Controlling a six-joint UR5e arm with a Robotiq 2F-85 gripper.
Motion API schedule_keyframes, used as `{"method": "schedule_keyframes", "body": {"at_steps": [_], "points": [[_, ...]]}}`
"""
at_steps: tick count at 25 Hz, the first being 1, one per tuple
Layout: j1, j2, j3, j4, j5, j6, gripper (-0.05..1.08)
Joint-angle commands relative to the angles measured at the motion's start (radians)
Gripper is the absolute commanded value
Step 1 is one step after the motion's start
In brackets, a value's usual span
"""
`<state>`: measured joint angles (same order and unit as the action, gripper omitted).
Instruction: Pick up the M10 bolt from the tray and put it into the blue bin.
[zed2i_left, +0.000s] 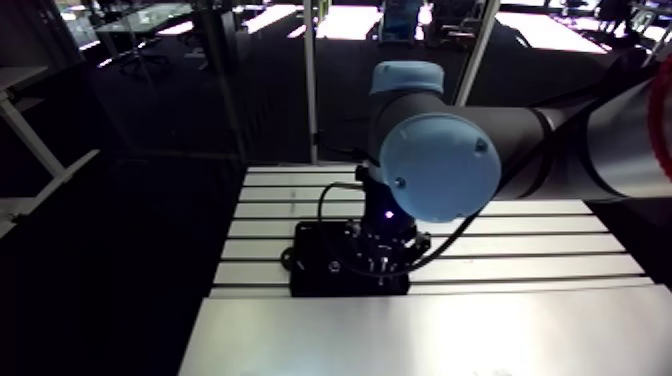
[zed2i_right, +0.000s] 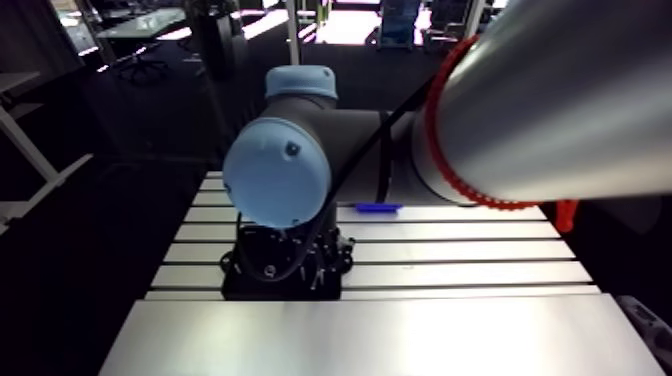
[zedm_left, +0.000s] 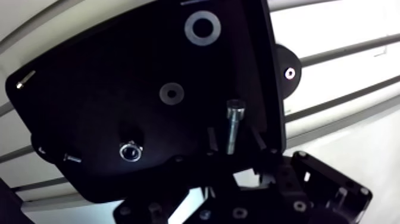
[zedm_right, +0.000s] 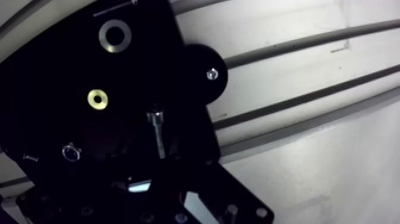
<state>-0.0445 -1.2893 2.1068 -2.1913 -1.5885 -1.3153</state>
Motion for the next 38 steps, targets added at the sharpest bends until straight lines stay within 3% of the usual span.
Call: {"method": "schedule_keyframes", "body": {"at_steps": [1, 7, 38], "points": [[0.0, 0.0, 0.002, 0.001, -0.001, 0.0, 0.64], [0.0, 0.005, 0.003, 0.001, -0.011, -0.001, 0.66], [0.0, 0.006, 0.013, -0.032, -0.011, -0.035, 0.9]]}}
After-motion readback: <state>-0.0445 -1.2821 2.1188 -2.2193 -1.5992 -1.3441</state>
